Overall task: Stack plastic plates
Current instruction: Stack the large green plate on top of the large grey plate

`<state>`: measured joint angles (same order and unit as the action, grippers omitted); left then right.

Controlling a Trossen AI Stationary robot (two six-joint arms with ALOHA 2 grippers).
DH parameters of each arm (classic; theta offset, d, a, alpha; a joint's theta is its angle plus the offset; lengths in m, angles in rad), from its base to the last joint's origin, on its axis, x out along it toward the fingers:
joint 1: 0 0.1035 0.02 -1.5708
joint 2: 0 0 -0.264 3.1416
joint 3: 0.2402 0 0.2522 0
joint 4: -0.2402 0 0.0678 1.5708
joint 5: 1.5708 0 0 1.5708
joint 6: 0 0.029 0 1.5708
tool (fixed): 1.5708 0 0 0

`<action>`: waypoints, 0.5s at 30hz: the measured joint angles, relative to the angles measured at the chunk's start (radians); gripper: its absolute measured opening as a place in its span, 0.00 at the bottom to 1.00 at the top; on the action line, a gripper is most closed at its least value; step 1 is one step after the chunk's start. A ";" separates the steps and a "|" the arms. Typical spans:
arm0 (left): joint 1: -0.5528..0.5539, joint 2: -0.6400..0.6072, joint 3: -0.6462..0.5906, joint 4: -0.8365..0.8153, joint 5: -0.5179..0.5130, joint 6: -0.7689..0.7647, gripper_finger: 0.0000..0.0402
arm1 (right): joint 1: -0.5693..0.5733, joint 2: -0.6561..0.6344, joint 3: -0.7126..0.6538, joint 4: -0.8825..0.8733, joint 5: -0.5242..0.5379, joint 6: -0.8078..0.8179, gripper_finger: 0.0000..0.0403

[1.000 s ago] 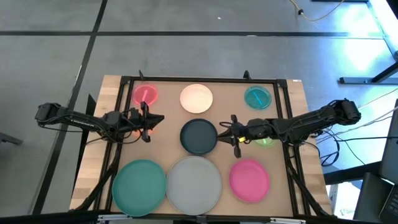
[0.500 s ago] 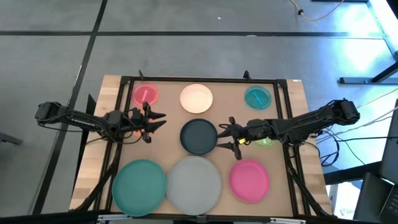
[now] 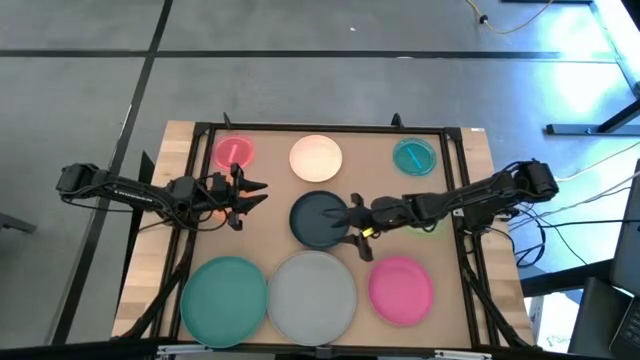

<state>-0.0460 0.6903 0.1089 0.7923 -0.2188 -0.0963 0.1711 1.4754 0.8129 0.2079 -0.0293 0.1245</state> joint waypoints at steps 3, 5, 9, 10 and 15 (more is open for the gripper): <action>0.000 0.000 0.000 -0.005 0.000 -0.006 0.34 | 0.000 0.020 0.033 -0.042 0.000 0.029 0.44; 0.000 0.000 0.000 -0.012 0.000 -0.007 0.34 | 0.003 0.034 0.041 -0.045 -0.001 0.057 0.44; 0.000 0.010 0.000 -0.020 -0.009 -0.008 0.34 | 0.040 0.054 0.041 -0.057 0.011 0.080 0.44; 0.000 0.012 0.000 -0.025 -0.009 -0.009 0.34 | 0.054 0.060 0.041 -0.067 0.014 0.081 0.44; 0.000 0.035 0.000 -0.022 -0.049 -0.010 0.34 | 0.114 0.097 0.041 -0.068 0.049 0.085 0.44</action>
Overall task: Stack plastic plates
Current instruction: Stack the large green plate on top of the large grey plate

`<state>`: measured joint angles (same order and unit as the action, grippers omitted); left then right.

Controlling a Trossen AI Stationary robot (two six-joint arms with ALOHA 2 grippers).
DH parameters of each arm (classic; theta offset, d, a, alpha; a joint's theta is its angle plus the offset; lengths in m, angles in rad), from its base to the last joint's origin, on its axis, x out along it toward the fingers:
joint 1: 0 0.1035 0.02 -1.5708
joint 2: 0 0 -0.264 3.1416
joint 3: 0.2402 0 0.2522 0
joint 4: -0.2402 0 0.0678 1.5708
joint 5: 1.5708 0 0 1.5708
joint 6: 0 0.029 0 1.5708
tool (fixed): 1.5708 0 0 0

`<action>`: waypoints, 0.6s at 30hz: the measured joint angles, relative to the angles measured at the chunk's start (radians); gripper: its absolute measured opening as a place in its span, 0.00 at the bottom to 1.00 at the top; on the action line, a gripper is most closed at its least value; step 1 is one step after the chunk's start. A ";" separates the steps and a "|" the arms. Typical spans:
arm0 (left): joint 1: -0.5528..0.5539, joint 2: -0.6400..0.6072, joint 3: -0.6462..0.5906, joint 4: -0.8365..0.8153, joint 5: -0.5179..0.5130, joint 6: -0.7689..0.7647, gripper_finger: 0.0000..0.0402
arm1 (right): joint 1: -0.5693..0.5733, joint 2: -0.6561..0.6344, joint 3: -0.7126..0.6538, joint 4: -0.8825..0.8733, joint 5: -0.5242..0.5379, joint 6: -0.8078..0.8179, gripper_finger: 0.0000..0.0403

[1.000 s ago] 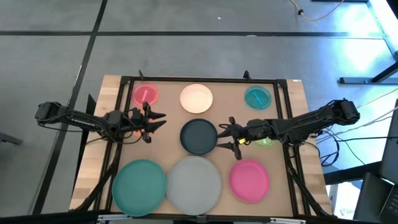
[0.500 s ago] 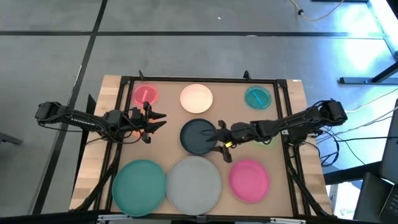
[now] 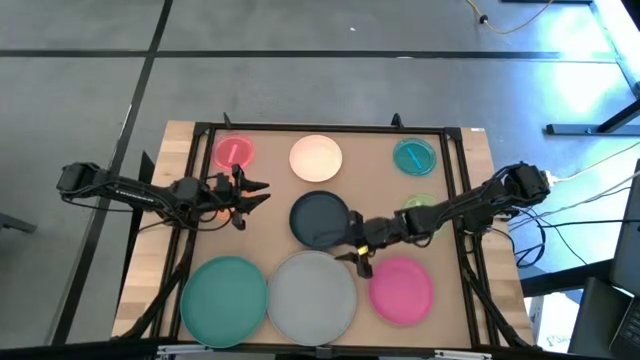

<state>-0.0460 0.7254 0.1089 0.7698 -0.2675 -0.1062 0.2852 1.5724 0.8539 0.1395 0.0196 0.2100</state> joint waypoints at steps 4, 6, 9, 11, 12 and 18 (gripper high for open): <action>0.000 0.019 0.000 0.002 -0.005 -0.020 0.34 | 0.024 0.036 0.000 -0.015 0.032 0.001 0.44; 0.000 0.028 0.000 0.002 -0.005 -0.025 0.34 | 0.032 0.051 0.000 -0.032 0.050 0.001 0.44; 0.000 0.044 0.000 0.002 -0.005 -0.029 0.34 | 0.032 0.069 0.000 -0.057 0.100 -0.008 0.44; 0.000 0.058 0.000 0.003 -0.005 -0.043 0.34 | 0.029 0.075 -0.001 -0.069 0.133 -0.014 0.44; 0.000 0.065 0.000 0.002 -0.005 -0.048 0.34 | 0.028 0.075 0.000 -0.078 0.152 -0.025 0.44; -0.019 0.132 0.024 -0.009 0.001 -0.057 0.34 | 0.029 0.074 -0.001 -0.095 0.243 -0.092 0.44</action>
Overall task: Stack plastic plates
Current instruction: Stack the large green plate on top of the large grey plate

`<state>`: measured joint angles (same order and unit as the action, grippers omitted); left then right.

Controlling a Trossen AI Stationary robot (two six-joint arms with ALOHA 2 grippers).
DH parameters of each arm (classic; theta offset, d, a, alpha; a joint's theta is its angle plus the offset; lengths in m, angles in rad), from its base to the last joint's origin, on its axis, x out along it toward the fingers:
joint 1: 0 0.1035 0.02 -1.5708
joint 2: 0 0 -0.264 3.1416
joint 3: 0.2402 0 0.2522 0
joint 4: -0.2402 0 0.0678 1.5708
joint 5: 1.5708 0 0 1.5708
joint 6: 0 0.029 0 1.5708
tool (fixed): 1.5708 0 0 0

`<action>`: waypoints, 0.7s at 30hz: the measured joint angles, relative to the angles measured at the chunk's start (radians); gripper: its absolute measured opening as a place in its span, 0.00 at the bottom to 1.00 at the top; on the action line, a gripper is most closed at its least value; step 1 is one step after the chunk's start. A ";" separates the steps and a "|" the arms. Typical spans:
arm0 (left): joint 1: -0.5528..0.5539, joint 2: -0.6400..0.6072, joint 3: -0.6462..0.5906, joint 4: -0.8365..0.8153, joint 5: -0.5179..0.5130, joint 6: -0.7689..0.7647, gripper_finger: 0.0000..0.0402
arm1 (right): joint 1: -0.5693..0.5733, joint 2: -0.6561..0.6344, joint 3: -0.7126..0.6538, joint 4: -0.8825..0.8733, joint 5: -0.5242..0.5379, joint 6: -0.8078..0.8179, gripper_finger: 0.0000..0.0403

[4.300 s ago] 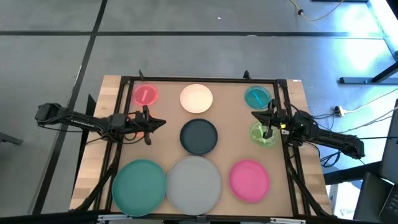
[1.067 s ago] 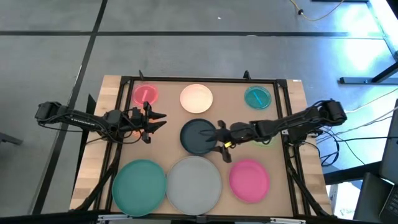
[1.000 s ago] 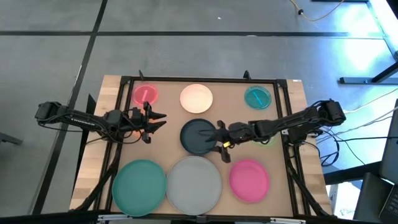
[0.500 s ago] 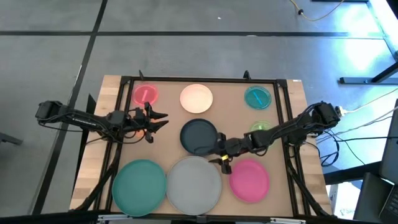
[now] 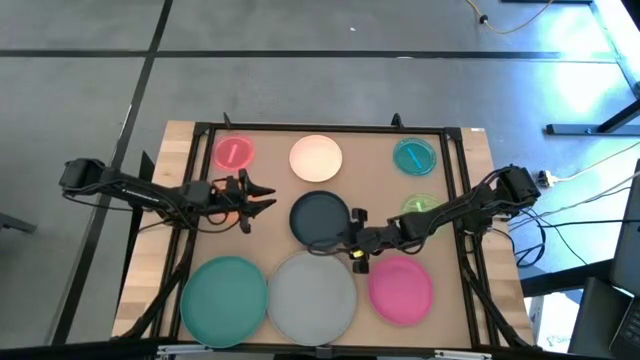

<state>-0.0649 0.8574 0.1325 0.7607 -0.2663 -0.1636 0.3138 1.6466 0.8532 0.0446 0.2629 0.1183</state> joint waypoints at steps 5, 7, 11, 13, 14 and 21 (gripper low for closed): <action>-0.040 0.078 0.132 -0.205 0.003 0.026 0.34 | 0.000 0.000 0.000 0.007 0.008 -0.045 0.44; -0.060 0.113 0.198 -0.313 0.002 0.032 0.34 | 0.000 0.000 0.000 0.011 0.008 -0.061 0.44; -0.100 0.167 0.305 -0.495 0.001 0.036 0.34 | 0.000 0.000 0.000 0.042 0.008 -0.075 0.44; -0.118 0.181 0.342 -0.556 -0.004 0.036 0.34 | 0.000 0.000 0.000 0.061 0.005 -0.075 0.44; -0.127 0.186 0.358 -0.577 -0.005 0.036 0.34 | 0.000 0.000 0.000 0.067 -0.002 -0.075 0.44; -0.202 0.171 0.459 -0.828 0.002 -0.031 0.34 | 0.000 -0.001 0.000 0.082 -0.011 -0.075 0.44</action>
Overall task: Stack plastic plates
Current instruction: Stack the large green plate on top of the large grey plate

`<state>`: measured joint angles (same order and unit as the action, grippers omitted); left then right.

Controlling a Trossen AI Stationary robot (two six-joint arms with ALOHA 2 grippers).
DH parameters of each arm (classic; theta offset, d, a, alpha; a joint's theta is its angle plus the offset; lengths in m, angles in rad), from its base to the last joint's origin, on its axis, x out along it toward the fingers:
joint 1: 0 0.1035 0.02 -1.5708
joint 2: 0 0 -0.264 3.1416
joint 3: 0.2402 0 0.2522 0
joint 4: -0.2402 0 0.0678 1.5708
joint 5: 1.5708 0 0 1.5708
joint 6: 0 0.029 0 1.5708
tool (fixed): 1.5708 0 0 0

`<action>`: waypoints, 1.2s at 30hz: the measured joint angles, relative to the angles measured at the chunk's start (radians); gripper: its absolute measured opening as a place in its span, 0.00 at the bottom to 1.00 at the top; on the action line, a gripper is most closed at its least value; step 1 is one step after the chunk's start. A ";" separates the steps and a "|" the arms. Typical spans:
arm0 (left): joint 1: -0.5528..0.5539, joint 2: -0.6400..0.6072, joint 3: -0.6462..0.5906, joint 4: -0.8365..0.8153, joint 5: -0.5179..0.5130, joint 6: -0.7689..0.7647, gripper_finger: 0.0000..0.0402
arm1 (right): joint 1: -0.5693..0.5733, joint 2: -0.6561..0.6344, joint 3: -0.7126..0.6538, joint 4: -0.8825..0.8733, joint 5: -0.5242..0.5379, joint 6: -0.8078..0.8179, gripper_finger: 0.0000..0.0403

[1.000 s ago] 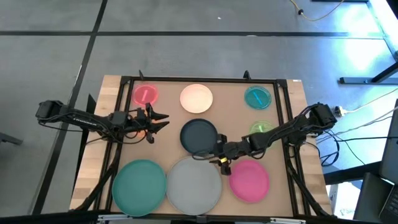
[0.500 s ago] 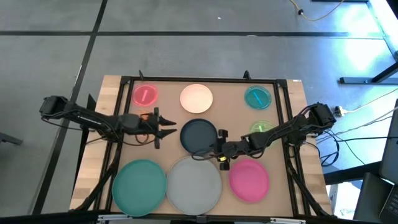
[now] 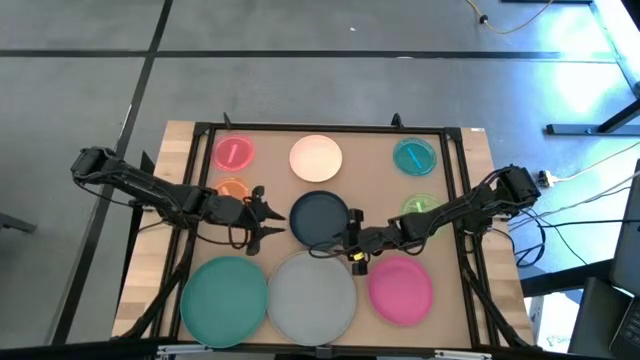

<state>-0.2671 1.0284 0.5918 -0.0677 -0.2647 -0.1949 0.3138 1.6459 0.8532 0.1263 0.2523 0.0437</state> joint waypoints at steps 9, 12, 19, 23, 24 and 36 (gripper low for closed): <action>-0.117 -0.003 0.189 -0.541 0.037 -0.287 0.34 | 0.000 0.005 0.000 0.037 0.000 -0.001 0.44; -0.155 -0.003 0.210 -0.635 0.049 -0.373 0.34 | 0.000 0.008 0.000 0.042 0.000 -0.001 0.44; -0.226 -0.003 0.182 -0.683 0.048 -0.488 0.34 | 0.000 0.008 0.000 0.049 0.000 -0.001 0.44; -0.262 -0.003 0.166 -0.683 0.038 -0.533 0.34 | 0.000 0.008 0.000 0.052 0.001 -0.001 0.44; -0.270 -0.003 0.166 -0.682 0.029 -0.539 0.34 | 0.000 0.008 0.000 0.058 0.001 -0.001 0.44; -0.331 -0.001 0.165 -0.570 -0.200 -0.444 0.34 | 0.000 0.008 0.000 0.163 0.000 -0.003 0.44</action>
<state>-0.5984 1.0279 0.7567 -0.6378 -0.4650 -0.6392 0.3141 1.6543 0.8536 0.2894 0.2528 0.0407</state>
